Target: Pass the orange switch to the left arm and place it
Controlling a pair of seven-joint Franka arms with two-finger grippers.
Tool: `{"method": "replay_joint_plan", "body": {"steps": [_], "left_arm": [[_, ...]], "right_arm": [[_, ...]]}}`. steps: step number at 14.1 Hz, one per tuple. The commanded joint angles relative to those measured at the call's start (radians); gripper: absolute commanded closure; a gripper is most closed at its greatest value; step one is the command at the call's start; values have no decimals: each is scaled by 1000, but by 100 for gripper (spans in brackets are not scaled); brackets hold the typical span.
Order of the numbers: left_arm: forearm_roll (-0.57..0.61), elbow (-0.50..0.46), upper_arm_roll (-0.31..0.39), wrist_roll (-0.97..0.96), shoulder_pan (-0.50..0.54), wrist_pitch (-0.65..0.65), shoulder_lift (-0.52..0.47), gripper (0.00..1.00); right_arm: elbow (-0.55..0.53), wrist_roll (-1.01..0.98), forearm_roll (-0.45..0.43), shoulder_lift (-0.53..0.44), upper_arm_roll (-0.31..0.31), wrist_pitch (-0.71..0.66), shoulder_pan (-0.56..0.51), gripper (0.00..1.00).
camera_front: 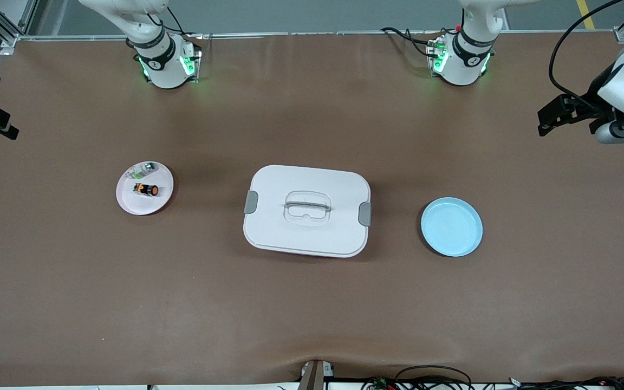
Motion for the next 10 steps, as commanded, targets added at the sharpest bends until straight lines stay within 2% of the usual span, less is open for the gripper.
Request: {"method": "replay_joint_plan", "body": {"steps": [1,4,7,10], "left_arm": [[-5,8,2,22,1,-35,-14,0],[-5,10,4,25,7,-37,-11,0],[-4,11,4,25,7,-29,-2,0],[2,13,4,25,7,-29,0,0]], "right_arm": [[23,1,4,18,8,-62,-11,0],[8,4,-10,18,11,-90,6,0],[-93,7,-8,17,12,-55,6,0],[-231,7,-5,9,12,67,5,0]]}}
